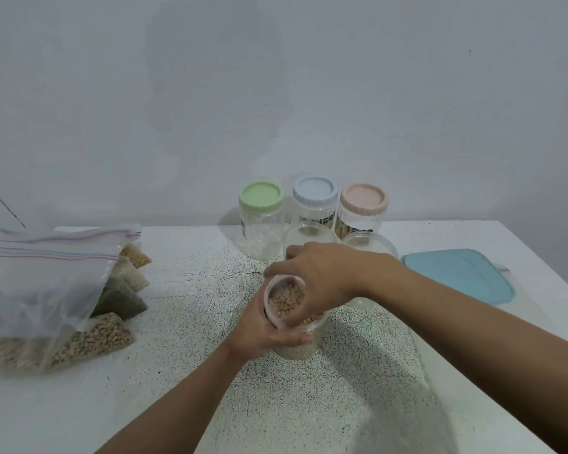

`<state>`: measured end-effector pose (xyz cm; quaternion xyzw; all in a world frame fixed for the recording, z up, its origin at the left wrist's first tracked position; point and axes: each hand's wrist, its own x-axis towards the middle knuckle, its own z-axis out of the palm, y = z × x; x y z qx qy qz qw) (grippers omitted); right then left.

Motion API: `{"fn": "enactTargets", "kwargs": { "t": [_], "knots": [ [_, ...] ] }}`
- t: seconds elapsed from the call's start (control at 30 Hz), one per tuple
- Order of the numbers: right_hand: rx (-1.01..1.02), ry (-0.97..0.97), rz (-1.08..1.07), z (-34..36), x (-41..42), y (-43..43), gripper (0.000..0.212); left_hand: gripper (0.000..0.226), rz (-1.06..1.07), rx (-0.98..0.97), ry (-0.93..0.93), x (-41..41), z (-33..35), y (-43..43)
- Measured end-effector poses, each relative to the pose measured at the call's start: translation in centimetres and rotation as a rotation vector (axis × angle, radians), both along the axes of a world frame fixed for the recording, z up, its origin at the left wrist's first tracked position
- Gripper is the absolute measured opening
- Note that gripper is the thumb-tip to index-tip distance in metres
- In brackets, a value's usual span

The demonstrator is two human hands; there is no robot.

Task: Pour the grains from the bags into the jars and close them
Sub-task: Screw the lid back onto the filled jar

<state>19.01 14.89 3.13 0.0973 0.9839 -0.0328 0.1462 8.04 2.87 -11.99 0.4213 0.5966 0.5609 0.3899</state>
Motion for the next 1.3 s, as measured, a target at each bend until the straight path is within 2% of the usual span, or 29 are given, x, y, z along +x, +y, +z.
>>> {"fn": "enactTargets", "kwargs": {
  "t": [0.07,0.13,0.33,0.5,0.63,0.67,0.73,0.8,0.83,0.9,0.97,1.13,1.2,1.3],
  "knots": [
    [-0.087,-0.056,0.024,-0.2,-0.1,0.4,0.084,0.088,0.005,0.013,0.004,0.2,0.0,0.0],
    [-0.073,-0.010,-0.011,-0.8,-0.2,0.3,0.083,0.087,0.000,0.031,0.011,0.2,-0.3,0.1],
    [0.166,0.115,-0.152,-2.7,-0.3,-1.0,0.091,0.090,-0.031,0.074,-0.077,-0.2,-1.1,0.4],
    [0.269,0.101,-0.265,-2.7,-0.4,-0.9,0.104,0.103,-0.018,0.035,-0.116,0.0,-0.3,0.1],
    [0.355,0.165,-0.263,-1.3,-0.1,-0.9,0.092,0.101,-0.015,0.022,-0.077,0.2,0.3,0.0],
    [0.336,0.209,-0.221,-1.1,0.0,-0.7,0.087,0.102,-0.013,0.024,-0.076,0.2,0.4,-0.1],
    [0.097,0.194,-0.075,-1.0,0.3,-0.2,0.068,0.102,-0.018,0.023,-0.075,0.3,0.5,0.0],
    [-0.177,0.049,0.052,-0.9,0.4,0.4,0.068,0.099,-0.018,0.018,-0.065,0.3,0.6,0.0],
    [-0.222,0.011,0.079,-1.2,0.5,0.5,0.071,0.099,-0.019,0.024,-0.065,0.3,0.6,0.0],
    [-0.177,0.041,0.049,-1.8,0.6,0.4,0.070,0.100,-0.012,0.027,-0.057,0.1,0.2,-0.1],
    [-0.044,0.070,-0.037,-2.4,0.5,-0.1,0.070,0.097,-0.016,0.032,-0.057,-0.1,0.0,-0.1],
    [0.128,0.133,-0.145,-2.7,0.4,0.0,0.081,0.095,-0.025,0.052,-0.024,-0.2,-0.4,0.1],
    [0.095,0.116,-0.099,-2.6,0.8,0.5,0.082,0.095,-0.018,0.043,-0.018,-0.2,-0.2,0.2],
    [-0.123,0.024,0.039,-2.0,1.2,1.5,0.083,0.095,-0.028,0.028,-0.020,0.0,0.3,0.1]
  ]
}}
